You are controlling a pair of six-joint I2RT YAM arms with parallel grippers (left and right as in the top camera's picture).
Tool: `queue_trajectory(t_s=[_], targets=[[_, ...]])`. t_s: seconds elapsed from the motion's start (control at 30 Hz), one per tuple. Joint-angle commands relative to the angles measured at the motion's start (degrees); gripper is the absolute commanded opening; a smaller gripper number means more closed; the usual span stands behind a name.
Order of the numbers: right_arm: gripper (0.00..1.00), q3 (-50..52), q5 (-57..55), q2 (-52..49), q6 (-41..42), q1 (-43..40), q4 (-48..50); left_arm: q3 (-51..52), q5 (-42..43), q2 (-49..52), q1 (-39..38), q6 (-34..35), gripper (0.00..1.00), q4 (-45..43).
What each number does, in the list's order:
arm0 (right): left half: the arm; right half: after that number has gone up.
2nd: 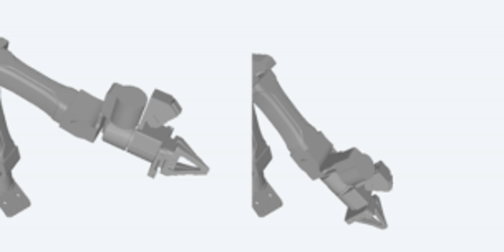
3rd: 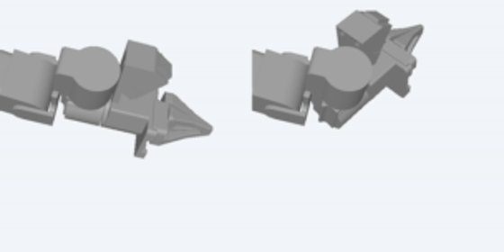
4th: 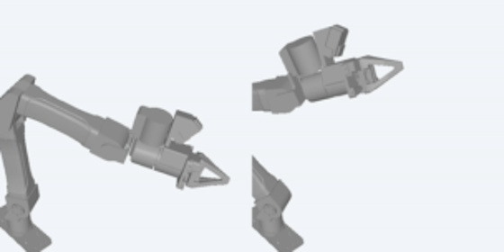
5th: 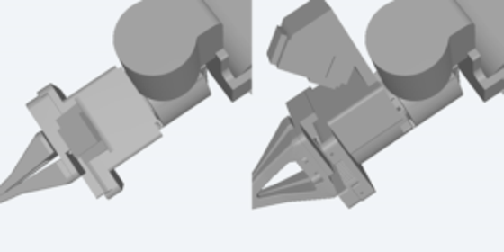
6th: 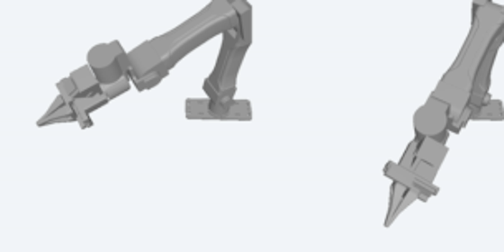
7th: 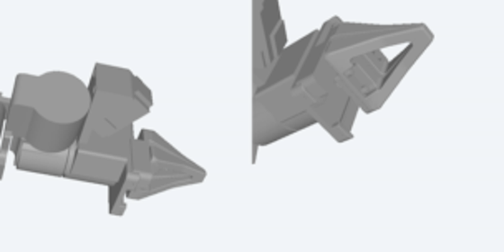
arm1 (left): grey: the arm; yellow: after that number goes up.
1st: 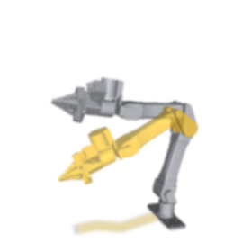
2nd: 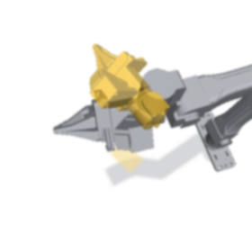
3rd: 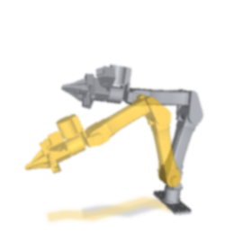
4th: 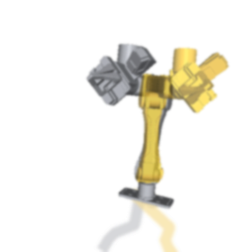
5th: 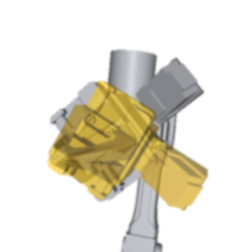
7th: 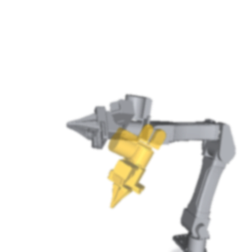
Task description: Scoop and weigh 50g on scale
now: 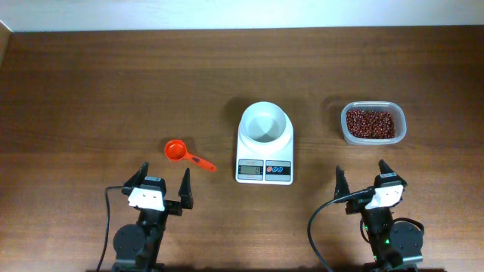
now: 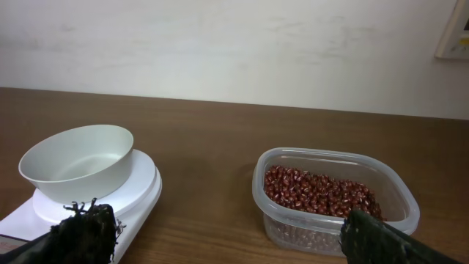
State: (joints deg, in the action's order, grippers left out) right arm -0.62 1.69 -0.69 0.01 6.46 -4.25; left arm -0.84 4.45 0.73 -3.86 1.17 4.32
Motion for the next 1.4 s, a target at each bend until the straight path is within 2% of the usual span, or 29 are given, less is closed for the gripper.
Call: queue_trajectory(t_s=[0.0, 0.93, 1.2, 1.37], targets=[[0.99, 0.3, 0.6, 0.4, 0.4, 0.4, -0.2, 0.3, -0.2, -0.4, -0.3, 0.6, 0.99, 0.1], [0.99, 0.3, 0.6, 0.4, 0.4, 0.4, -0.2, 0.1, -0.2, -0.4, -0.3, 0.6, 0.99, 0.4], [0.99, 0.3, 0.6, 0.4, 0.4, 0.4, -0.2, -6.8, -0.2, -0.4, -0.3, 0.6, 0.99, 11.4], [0.99, 0.3, 0.6, 0.4, 0.4, 0.4, -0.2, -7.1, -0.2, -0.4, -0.3, 0.6, 0.99, 11.6]])
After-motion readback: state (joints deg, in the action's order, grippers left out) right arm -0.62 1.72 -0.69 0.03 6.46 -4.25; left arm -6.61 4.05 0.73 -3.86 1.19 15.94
